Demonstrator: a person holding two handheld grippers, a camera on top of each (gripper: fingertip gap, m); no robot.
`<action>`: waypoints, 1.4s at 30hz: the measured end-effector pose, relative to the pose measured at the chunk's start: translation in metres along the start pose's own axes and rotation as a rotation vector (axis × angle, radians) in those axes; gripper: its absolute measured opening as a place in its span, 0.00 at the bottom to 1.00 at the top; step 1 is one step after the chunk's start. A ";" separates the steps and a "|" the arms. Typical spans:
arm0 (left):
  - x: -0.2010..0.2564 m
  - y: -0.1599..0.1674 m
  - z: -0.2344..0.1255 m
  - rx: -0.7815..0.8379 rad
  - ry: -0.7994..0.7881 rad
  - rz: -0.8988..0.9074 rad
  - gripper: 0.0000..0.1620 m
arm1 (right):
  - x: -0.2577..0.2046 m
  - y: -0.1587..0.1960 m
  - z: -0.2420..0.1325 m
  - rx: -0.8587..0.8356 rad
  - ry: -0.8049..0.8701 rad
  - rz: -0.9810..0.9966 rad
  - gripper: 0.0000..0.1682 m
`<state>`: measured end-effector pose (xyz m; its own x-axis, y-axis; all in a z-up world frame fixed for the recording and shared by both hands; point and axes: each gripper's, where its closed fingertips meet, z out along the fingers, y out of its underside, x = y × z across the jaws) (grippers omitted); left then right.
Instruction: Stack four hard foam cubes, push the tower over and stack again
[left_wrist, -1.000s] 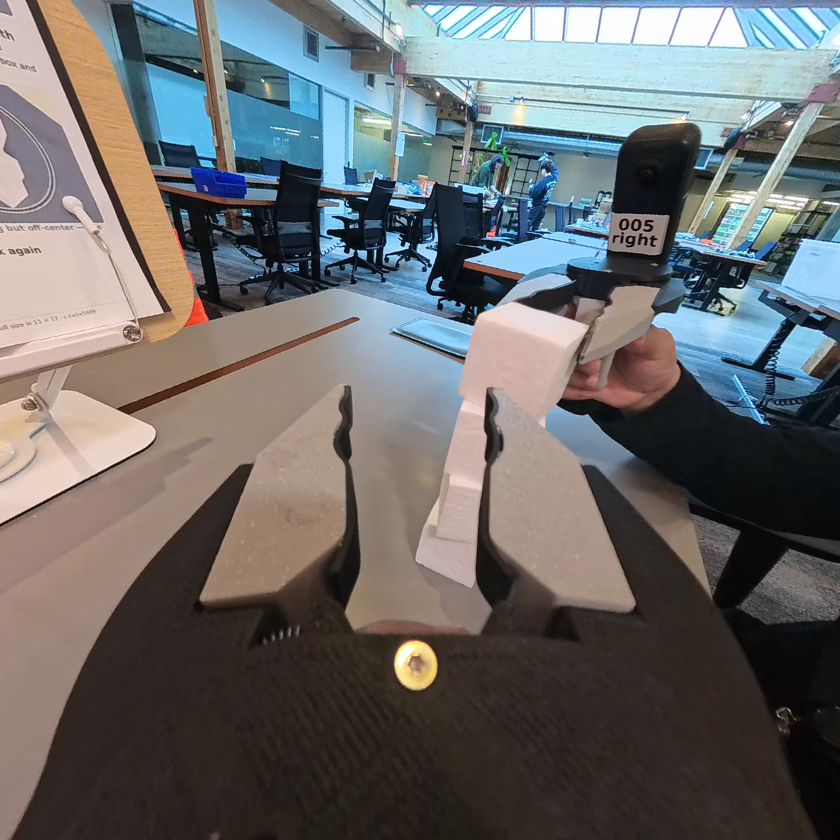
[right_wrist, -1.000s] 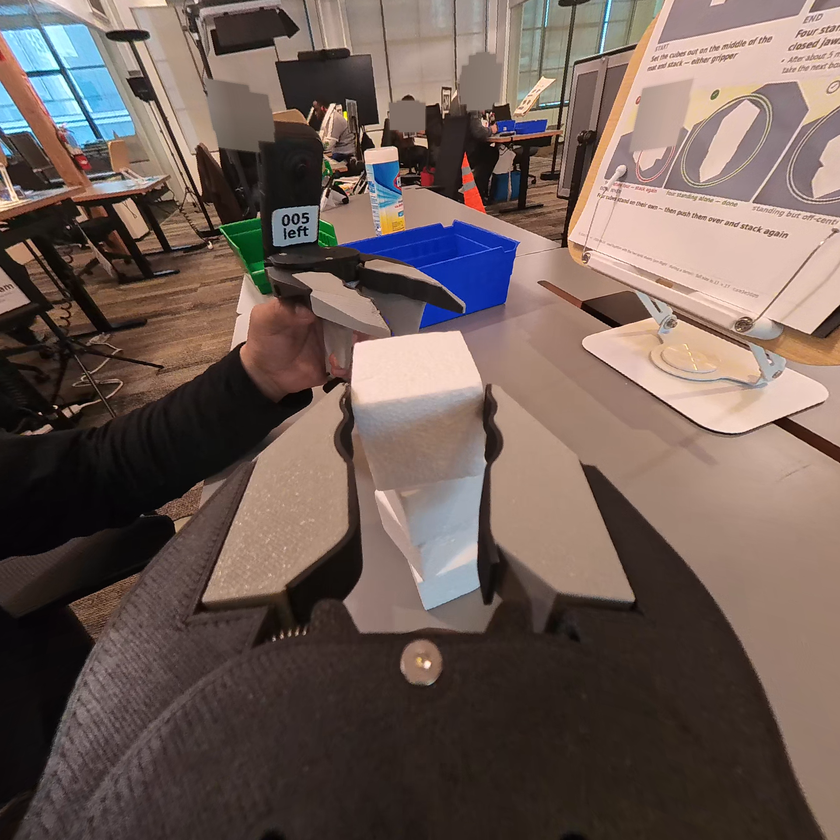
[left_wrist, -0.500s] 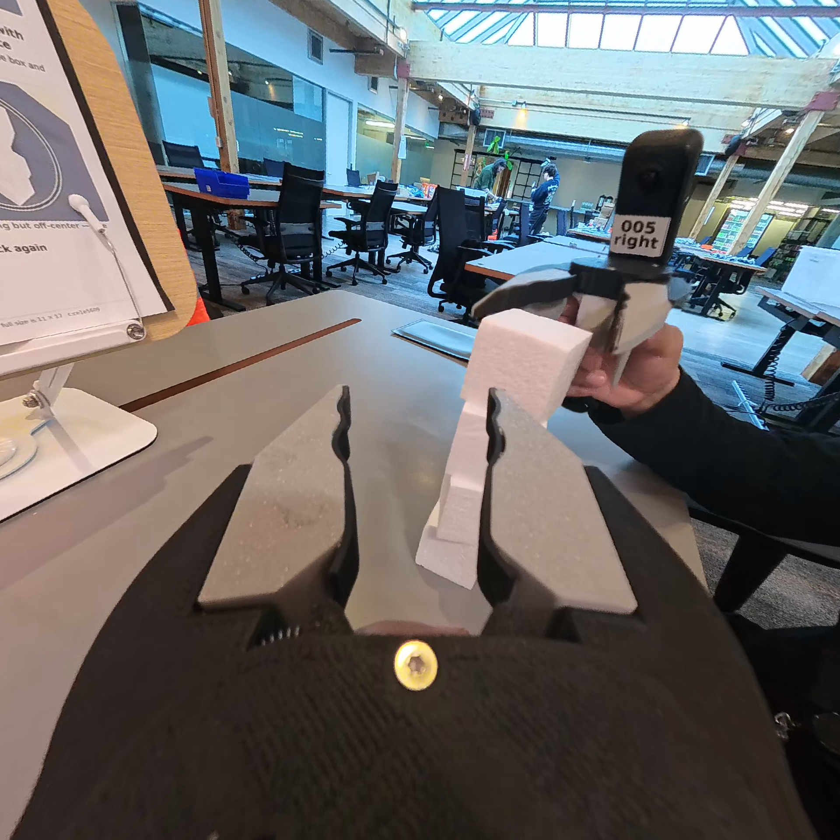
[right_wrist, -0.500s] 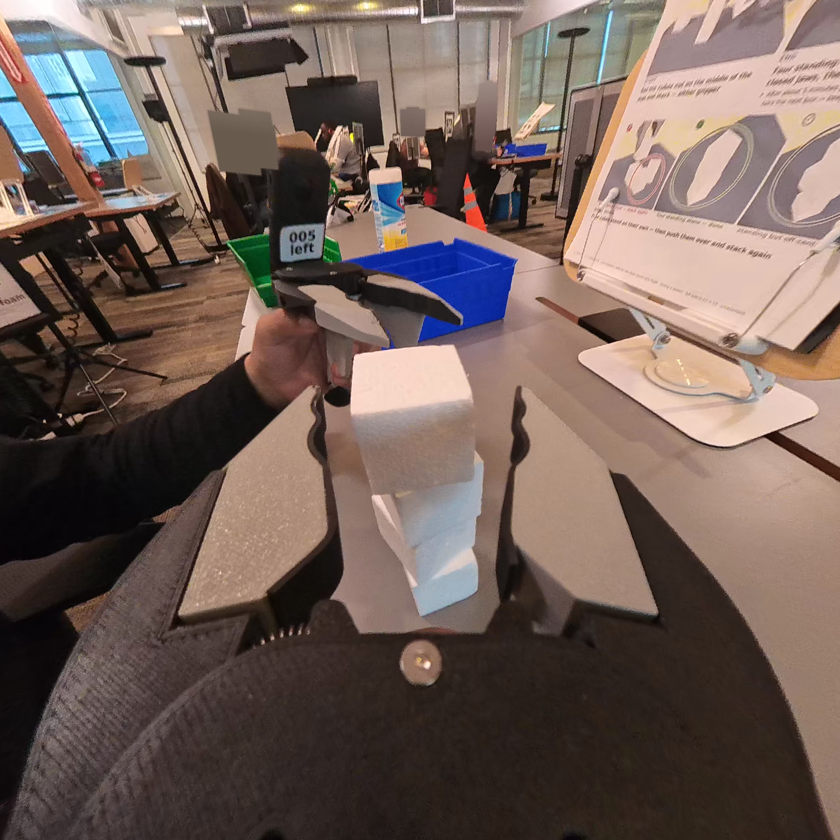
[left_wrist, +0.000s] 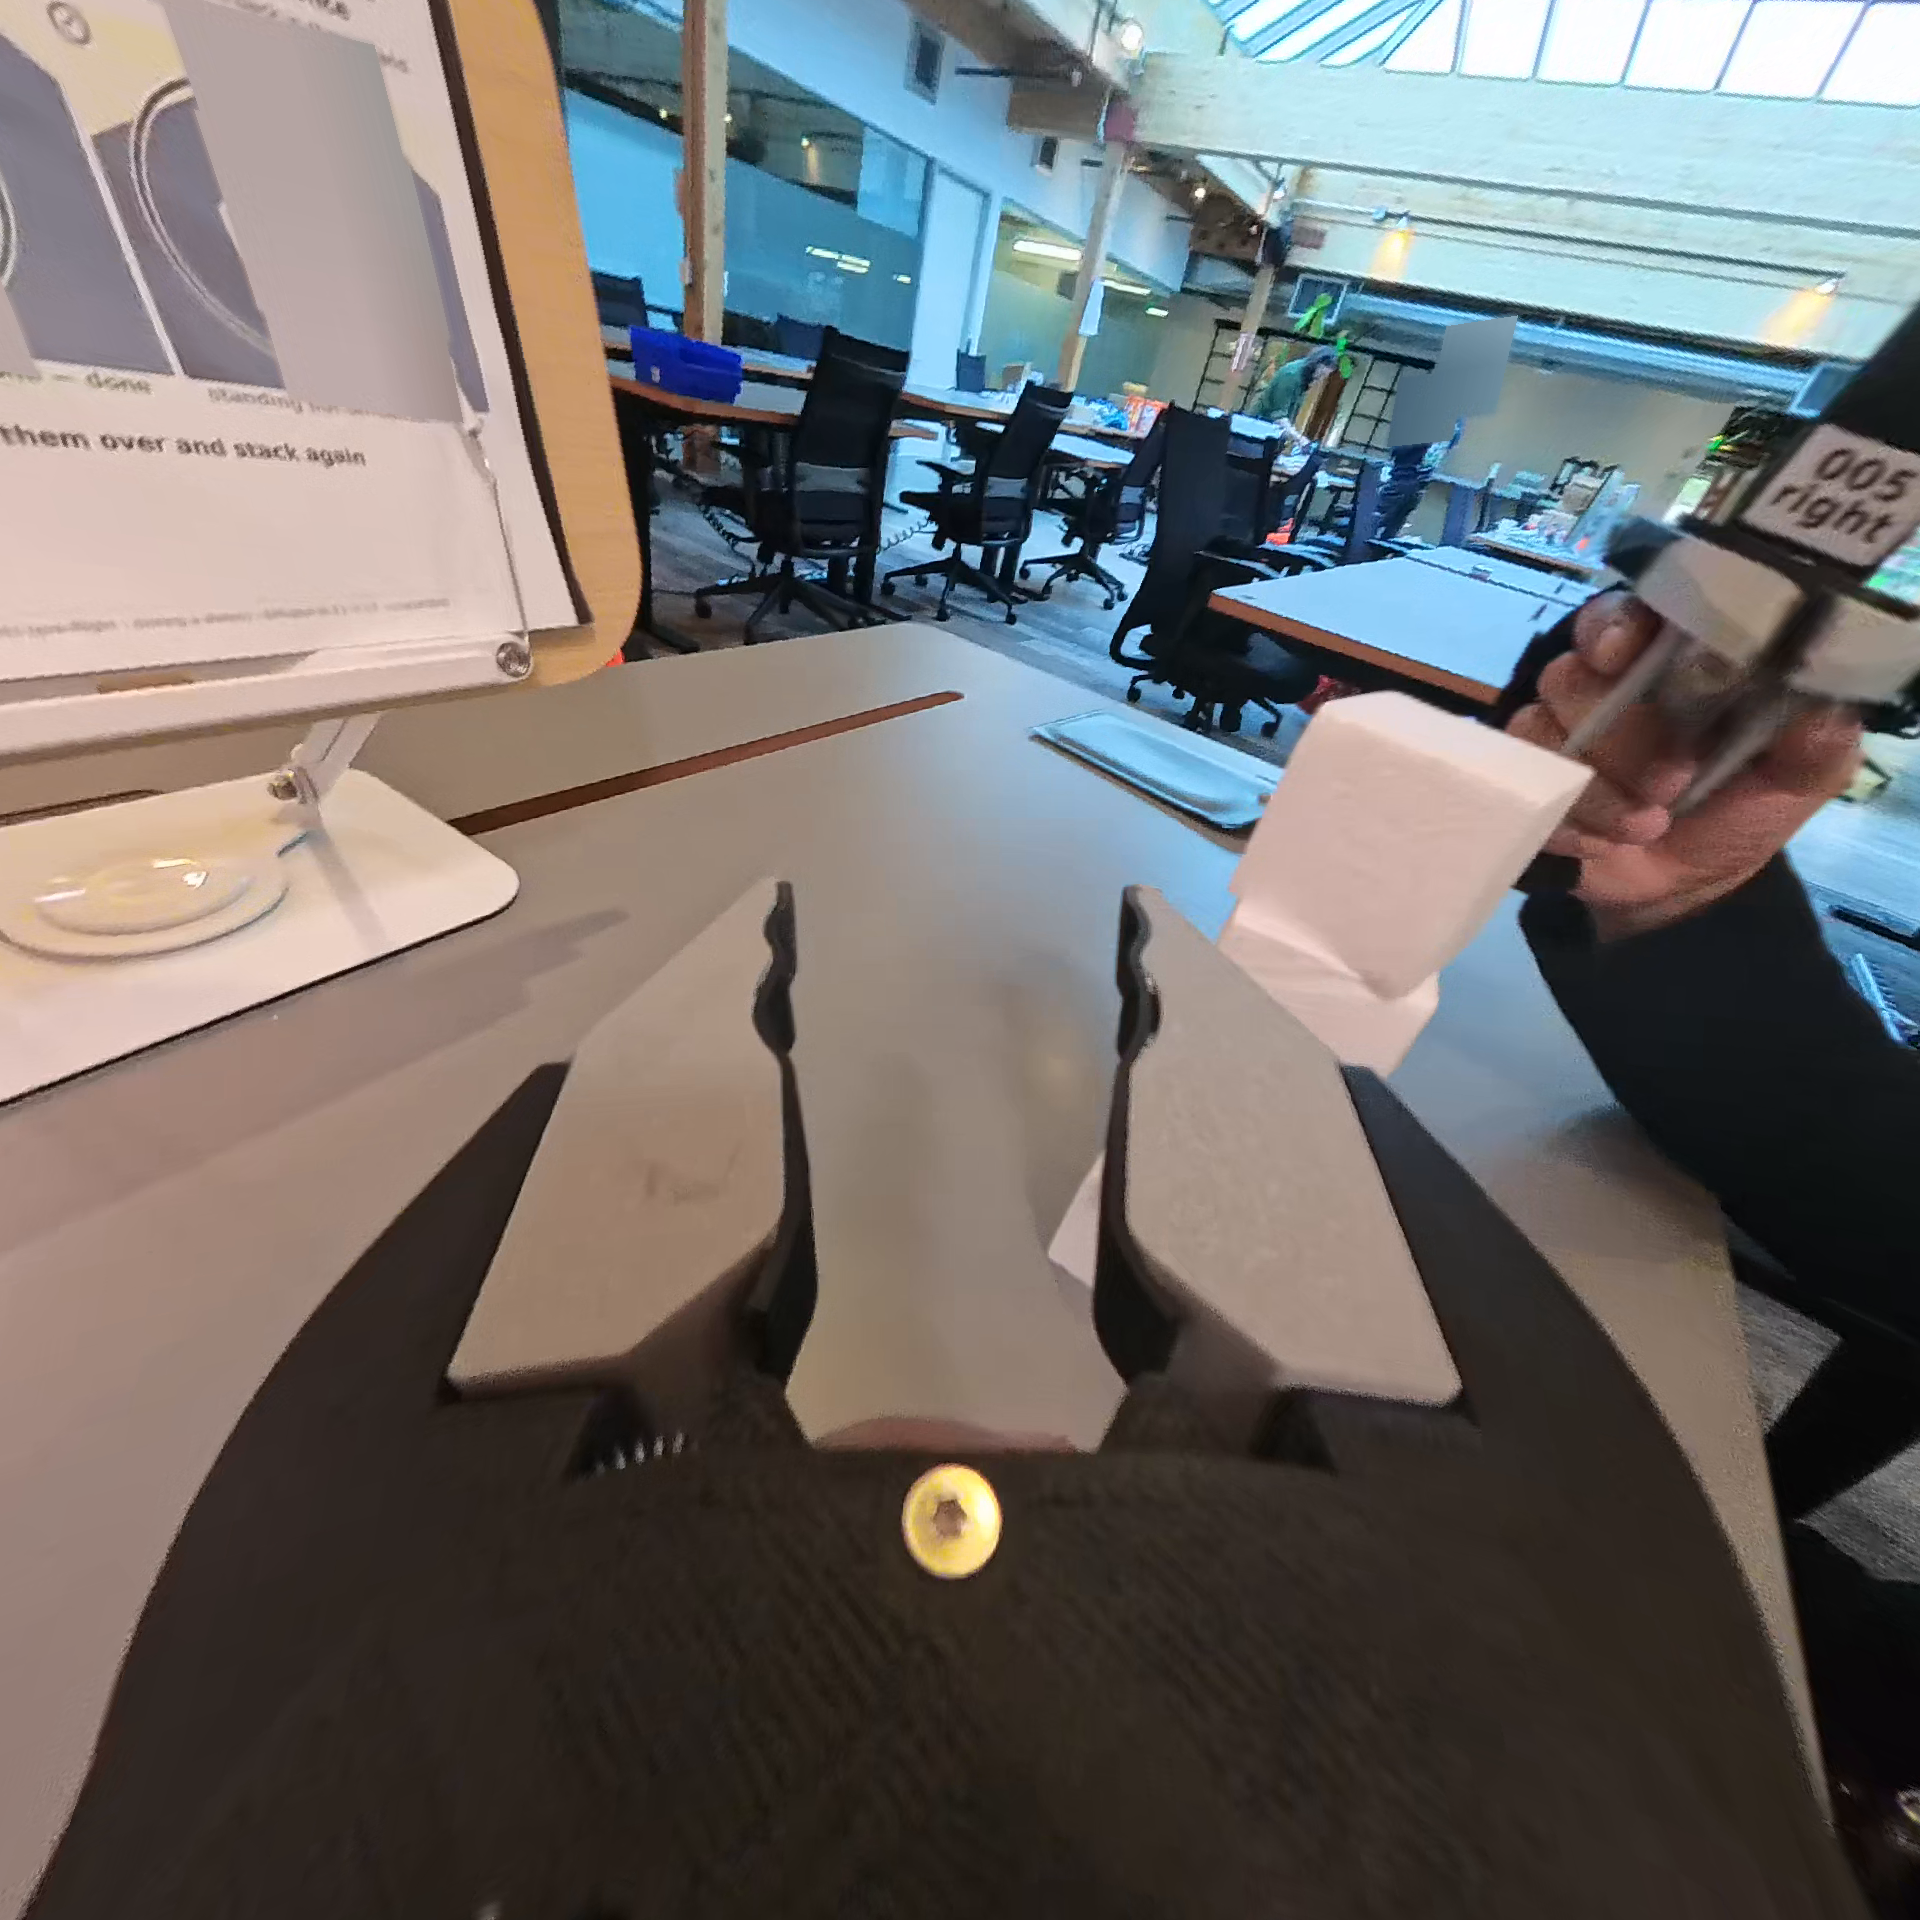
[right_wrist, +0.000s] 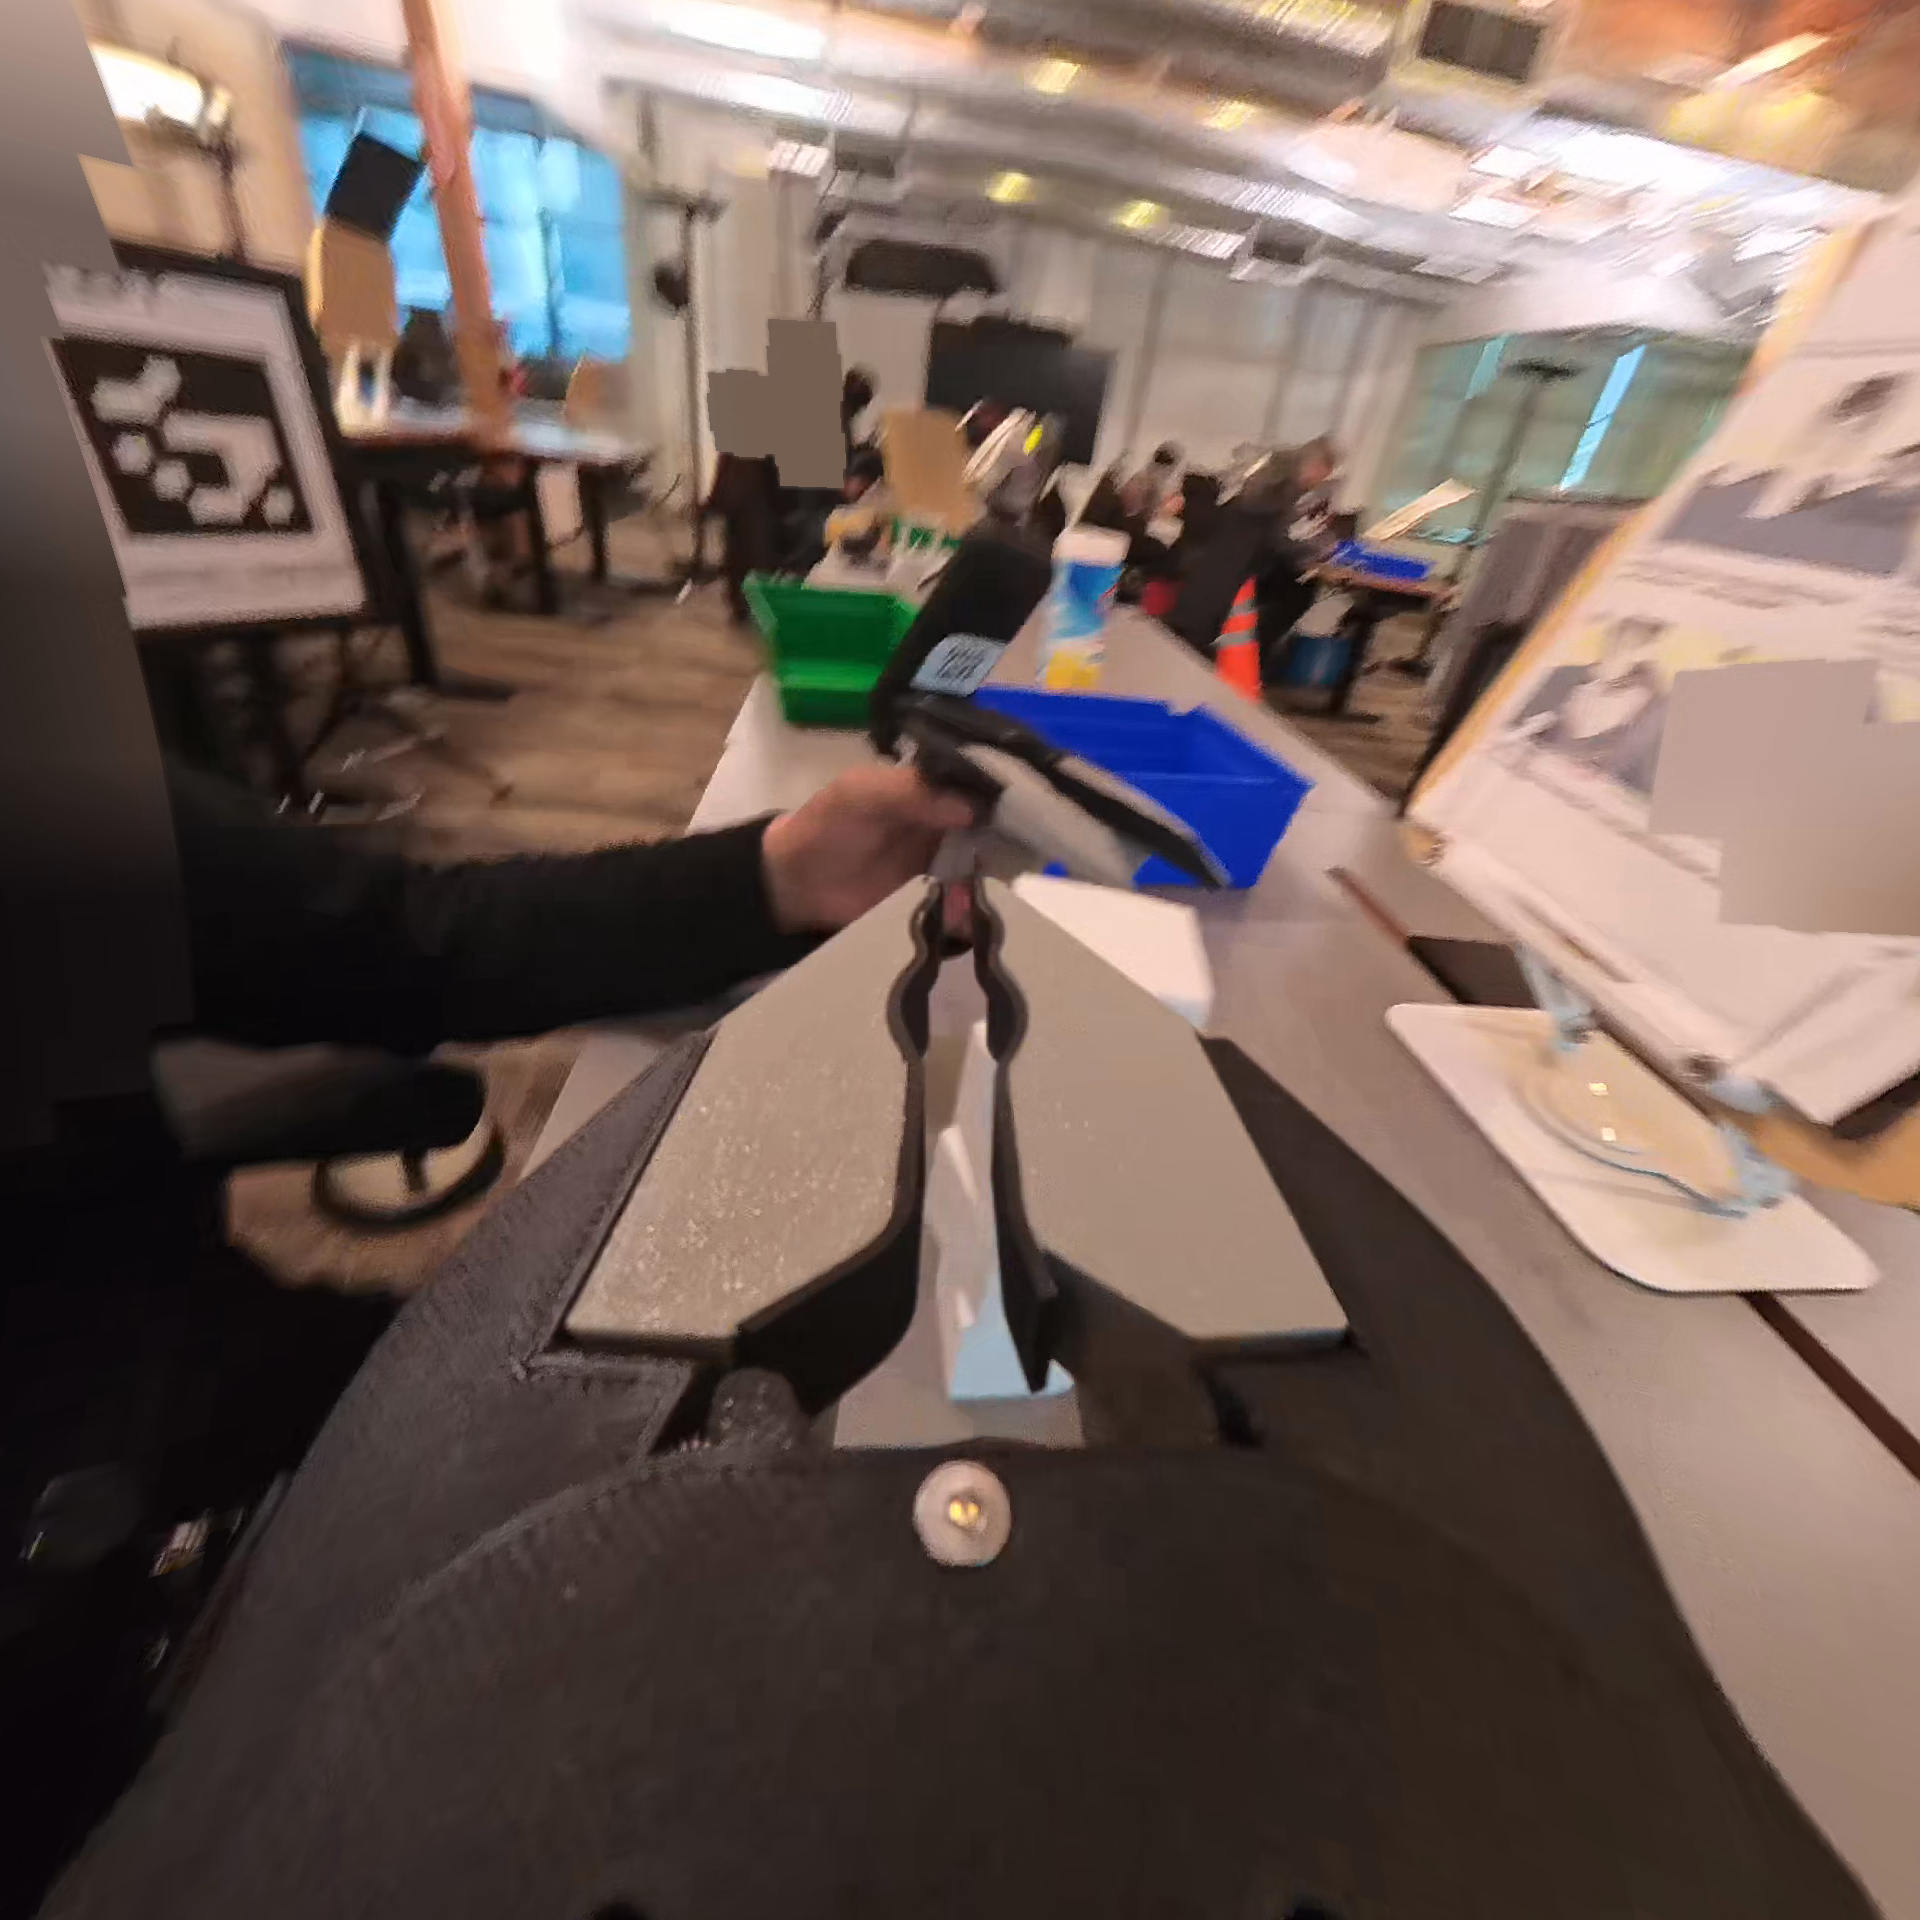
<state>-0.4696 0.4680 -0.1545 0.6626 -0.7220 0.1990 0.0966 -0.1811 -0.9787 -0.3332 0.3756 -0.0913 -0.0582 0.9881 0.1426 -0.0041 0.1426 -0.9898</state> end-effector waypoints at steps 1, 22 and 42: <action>-0.002 0.002 0.000 -0.006 -0.006 -0.004 0.37 | -0.010 0.010 0.005 -0.057 -0.043 -0.024 0.01; -0.036 0.038 0.007 -0.150 -0.120 -0.131 0.37 | -0.051 0.149 0.064 -0.628 -0.168 -0.167 0.12; -0.035 0.039 0.007 -0.157 -0.117 -0.129 0.37 | -0.002 0.143 0.065 -0.571 0.058 -0.087 0.18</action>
<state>-0.4839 0.4908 -0.2003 0.7349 -0.6051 0.3062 0.0758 -0.3754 -0.9238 -0.3988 0.3905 -0.2336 -0.0266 0.9705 0.2396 0.5335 0.2165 -0.8176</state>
